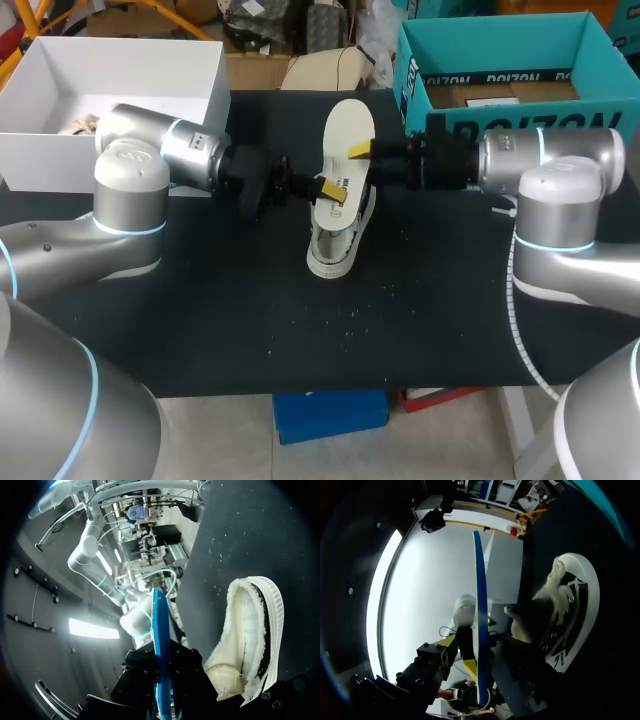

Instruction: Take the shoe out of the shoebox, open the shoe tongue, remove and reinsert the insole, then place the shoe into the shoebox

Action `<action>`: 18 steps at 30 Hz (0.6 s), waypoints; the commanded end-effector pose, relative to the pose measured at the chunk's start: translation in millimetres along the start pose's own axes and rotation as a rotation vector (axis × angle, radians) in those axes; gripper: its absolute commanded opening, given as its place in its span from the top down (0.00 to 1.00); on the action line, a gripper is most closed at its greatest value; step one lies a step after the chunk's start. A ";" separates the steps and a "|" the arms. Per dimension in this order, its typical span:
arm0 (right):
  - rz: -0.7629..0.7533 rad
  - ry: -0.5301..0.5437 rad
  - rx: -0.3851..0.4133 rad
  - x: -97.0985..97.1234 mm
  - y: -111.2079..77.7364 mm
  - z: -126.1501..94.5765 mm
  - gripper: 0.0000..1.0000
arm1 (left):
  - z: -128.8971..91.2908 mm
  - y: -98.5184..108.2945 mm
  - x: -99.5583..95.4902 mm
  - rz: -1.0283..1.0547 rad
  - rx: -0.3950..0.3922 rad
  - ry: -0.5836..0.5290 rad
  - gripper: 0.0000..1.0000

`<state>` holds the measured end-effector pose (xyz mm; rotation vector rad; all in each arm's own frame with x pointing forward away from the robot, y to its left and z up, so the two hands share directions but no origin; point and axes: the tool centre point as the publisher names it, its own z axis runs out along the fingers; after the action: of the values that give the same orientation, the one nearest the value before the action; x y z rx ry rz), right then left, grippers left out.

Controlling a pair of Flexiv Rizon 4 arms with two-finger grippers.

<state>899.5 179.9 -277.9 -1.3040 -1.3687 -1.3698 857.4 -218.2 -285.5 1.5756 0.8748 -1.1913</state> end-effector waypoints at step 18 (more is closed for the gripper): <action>-0.031 -0.036 -0.011 -0.3 17.6 5.3 1.00 | 0.9 -0.8 0.3 0.003 -0.004 0.002 1.00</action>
<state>916.3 180.7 -276.4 -1.3218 -1.4119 -1.3829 857.7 -218.0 -285.4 1.5759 0.8743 -1.1923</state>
